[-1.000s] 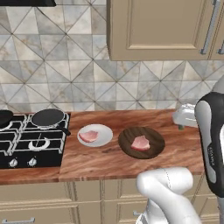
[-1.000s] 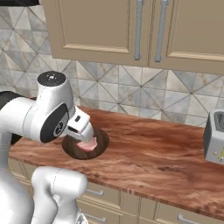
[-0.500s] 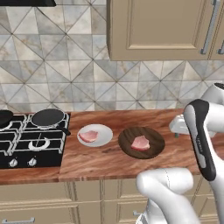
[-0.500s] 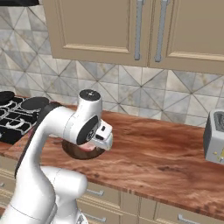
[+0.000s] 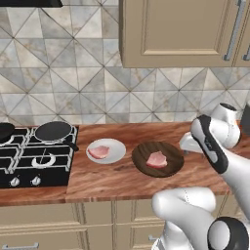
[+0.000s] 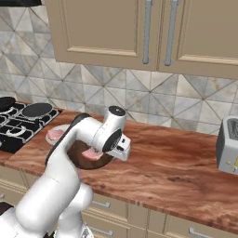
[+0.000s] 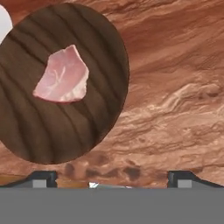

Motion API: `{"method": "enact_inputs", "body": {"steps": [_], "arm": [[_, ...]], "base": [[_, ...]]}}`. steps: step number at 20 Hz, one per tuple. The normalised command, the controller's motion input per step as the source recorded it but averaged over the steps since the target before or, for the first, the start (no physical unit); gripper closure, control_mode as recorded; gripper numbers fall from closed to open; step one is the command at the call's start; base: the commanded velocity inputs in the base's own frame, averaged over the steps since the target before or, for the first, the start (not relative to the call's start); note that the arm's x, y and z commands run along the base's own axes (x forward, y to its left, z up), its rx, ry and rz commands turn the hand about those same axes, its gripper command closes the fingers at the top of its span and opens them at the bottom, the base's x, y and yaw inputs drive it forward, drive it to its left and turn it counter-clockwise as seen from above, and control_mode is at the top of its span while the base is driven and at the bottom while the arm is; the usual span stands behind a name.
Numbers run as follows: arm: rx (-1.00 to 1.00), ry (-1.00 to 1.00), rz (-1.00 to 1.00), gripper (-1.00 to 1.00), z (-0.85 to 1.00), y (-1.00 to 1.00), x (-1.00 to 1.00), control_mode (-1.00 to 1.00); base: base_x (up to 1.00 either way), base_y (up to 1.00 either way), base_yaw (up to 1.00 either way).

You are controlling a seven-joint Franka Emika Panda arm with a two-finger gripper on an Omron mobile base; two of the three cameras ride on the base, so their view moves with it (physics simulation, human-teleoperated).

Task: Place one of the steaks on the plate and the other in the bowl. Then place the bowl in the fridge.

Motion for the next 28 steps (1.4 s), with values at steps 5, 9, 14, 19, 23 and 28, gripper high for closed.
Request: {"method": "enact_inputs", "body": {"steps": [5,9,14,19,23,28], "arm": [[0.02,0.02,0.00,-1.00,-0.52,-0.07,0.59,-1.00],[0.00,0.00,0.00,-1.00,-0.45,-0.02,0.51,-1.00],[0.00,0.01,0.00,-1.00,-0.42,0.00,0.42,-1.00],[0.01,0.01,0.00,-1.00,-0.28,0.00,0.06,-1.00],[0.02,0.06,0.00,1.00,-0.34,0.09,0.01,-1.00],[0.01,0.02,0.00,1.00,-0.22,0.47,0.00,-1.00]], "base": [[0.00,0.00,0.00],[0.00,0.00,0.00],[0.00,0.00,0.00],[0.00,0.00,0.00],[0.00,0.00,0.00],[0.00,0.00,0.00]]}}
